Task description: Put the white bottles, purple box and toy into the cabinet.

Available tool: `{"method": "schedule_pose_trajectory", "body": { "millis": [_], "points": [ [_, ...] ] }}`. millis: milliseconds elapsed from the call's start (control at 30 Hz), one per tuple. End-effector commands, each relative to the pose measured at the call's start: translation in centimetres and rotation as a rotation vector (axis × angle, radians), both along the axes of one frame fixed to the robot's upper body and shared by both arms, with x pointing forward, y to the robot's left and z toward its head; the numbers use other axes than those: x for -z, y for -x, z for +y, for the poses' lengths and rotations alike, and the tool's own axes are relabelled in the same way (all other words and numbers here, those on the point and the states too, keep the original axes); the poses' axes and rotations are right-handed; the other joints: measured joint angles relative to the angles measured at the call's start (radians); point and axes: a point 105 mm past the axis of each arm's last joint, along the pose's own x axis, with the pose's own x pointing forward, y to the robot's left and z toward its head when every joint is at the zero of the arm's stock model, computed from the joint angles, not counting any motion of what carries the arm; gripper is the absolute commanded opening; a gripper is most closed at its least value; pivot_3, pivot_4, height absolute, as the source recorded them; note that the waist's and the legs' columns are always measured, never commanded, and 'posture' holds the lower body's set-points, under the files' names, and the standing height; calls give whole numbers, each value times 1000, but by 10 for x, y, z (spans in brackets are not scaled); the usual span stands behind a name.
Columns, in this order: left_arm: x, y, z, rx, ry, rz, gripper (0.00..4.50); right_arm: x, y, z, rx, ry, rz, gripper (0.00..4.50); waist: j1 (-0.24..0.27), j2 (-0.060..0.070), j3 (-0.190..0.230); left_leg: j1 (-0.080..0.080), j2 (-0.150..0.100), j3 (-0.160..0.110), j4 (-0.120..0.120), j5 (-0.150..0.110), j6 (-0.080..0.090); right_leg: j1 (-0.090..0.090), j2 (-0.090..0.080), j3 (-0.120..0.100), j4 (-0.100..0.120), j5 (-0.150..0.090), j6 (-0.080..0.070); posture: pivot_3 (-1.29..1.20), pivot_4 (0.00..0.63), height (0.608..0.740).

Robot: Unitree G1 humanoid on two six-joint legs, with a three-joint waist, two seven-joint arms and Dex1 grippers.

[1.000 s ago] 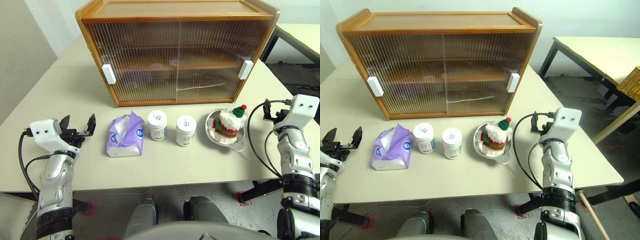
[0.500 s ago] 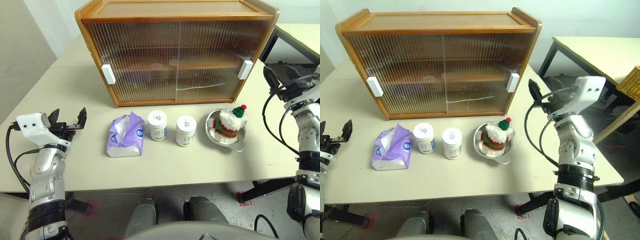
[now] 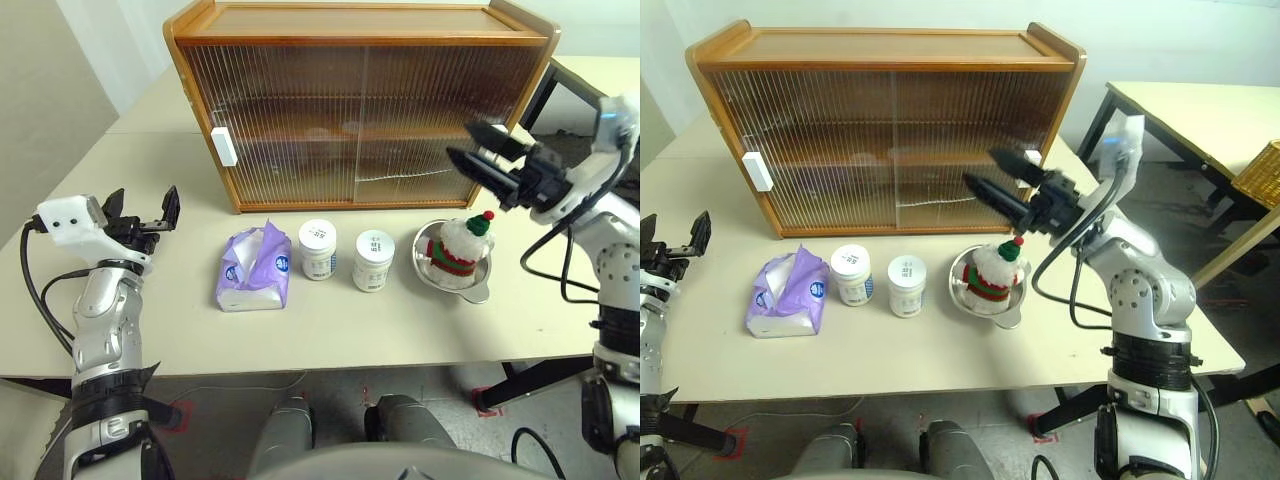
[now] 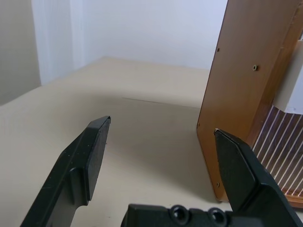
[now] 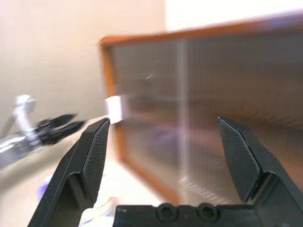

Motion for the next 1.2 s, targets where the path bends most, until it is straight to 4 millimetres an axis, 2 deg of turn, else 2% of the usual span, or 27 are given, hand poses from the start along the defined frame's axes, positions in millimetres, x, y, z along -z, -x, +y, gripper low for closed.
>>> {"method": "schedule_pose_trajectory", "body": {
  "millis": [33, 133, 267, 367, 733, 1200],
  "points": [
    [-5, -8, -11, 26, 8, -5, 4500, 3, 11, 16, -100, -5, 30, 4472, 1, 0, 0, 0, 0, 1, 0, 0, 0, 0, 1, 0, 0, 0, 0, -65, 23, 740],
    [-11, -16, -17, 43, 18, -15, 4500, 8, 12, 24, -117, -8, 38, 4472, 1, 0, 0, 2, 0, 2, 2, 0, 0, 3, 2, -1, 0, 0, -1, -64, 23, 740],
    [-15, -27, -27, 73, 36, -16, 4500, 9, 9, 24, -104, -14, 30, 4472, 2, 0, 0, 4, 0, 1, 3, 0, 0, 6, 3, -1, 0, 1, -1, -64, 20, 740],
    [-15, -37, -37, 101, 42, -5, 3929, 8, 7, 23, -87, -19, 14, 4500, 4, 0, 0, 5, -1, 1, 4, 0, 0, 8, 2, -1, 0, 1, -1, -69, 17, 740],
    [-26, -44, -43, 123, 52, -27, 20, 9, 6, 21, -67, -13, -1, 4500, 1, -1, 0, 6, 0, 1, 4, 0, 0, 8, 4, -1, 0, 1, -2, -80, 13, 740],
    [-34, -47, -59, 218, 41, -11, 20, 12, 5, 23, -61, -8, -13, 4500, 2, -1, -1, 7, 0, 1, 6, 0, 0, 10, 4, -1, 0, 1, -2, -87, 11, 740]
  ]
}}
